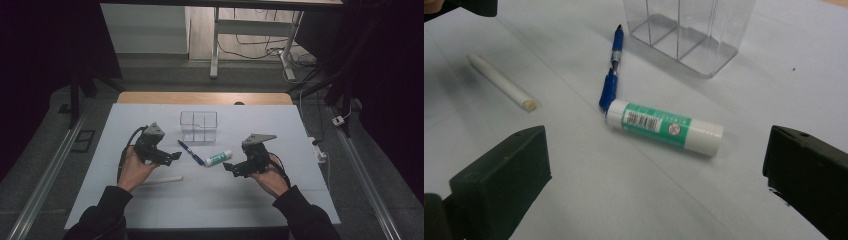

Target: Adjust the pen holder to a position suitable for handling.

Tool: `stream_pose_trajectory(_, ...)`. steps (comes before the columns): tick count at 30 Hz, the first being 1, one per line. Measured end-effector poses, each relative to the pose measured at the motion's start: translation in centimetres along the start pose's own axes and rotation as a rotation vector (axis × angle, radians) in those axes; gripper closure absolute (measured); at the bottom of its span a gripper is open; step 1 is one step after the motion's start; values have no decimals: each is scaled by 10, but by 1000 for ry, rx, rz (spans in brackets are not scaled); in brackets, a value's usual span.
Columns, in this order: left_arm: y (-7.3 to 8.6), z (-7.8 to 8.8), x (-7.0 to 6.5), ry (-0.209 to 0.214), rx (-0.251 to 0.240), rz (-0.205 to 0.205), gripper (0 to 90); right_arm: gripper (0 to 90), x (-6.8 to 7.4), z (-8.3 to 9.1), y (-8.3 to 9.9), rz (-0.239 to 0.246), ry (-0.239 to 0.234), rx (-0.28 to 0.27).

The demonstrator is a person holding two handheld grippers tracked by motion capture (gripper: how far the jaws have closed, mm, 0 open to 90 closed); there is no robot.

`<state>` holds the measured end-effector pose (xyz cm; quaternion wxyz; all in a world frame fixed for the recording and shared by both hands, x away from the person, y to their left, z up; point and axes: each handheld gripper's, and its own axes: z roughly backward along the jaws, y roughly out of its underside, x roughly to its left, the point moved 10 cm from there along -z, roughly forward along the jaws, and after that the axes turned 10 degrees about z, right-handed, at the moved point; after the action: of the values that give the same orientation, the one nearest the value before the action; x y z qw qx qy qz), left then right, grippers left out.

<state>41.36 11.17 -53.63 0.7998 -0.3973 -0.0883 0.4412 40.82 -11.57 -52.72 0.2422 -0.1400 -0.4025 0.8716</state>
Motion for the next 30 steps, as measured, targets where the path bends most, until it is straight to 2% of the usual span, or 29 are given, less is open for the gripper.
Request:
stream_pose_trajectory(5,-6,-9,9,-15,8,5,0,0,-5,-9,-9,5,1,-9)
stream_pose_trajectory(11,-9,-16,23,-71,26,-4,50,0,-11,-25,-15,6,13,11)
stream_pose_trajectory(13,-9,-16,28,-78,26,-2,84,0,-13,-29,-15,5,13,23)
stream_pose_trajectory(15,-11,-17,34,-88,24,10,162,0,-17,-36,-16,10,13,31)
stream_pose_trajectory(16,-12,-17,36,-87,22,14,162,0,-17,-36,-16,10,13,31)
stream_pose_trajectory(18,-14,-18,40,-83,22,21,250,0,-21,-41,-18,12,19,38)
stream_pose_trajectory(19,-15,-19,41,-84,23,21,250,0,-21,-41,-18,12,19,38)
stream_pose_trajectory(21,-18,-23,45,-90,34,8,354,55,-25,-45,-20,27,27,39)
stream_pose_trajectory(23,-19,-25,47,-102,38,4,383,75,-26,-47,-20,26,27,38)
stream_pose_trajectory(24,-20,-27,49,-109,41,3,437,137,-30,-49,-21,22,26,36)
stream_pose_trajectory(26,-23,-32,52,-110,37,8,497,166,-32,-50,-21,23,28,32)
stream_pose_trajectory(27,-25,-34,54,-113,35,13,524,219,-35,-51,-22,20,27,34)
stream_pose_trajectory(28,-27,-36,55,-111,31,20,524,219,-35,-51,-22,20,27,34)
stream_pose_trajectory(29,-29,-39,57,-109,30,25,588,294,-38,-52,-22,16,21,36)
stream_pose_trajectory(30,-30,-41,59,-111,32,28,588,294,-38,-52,-22,16,21,36)
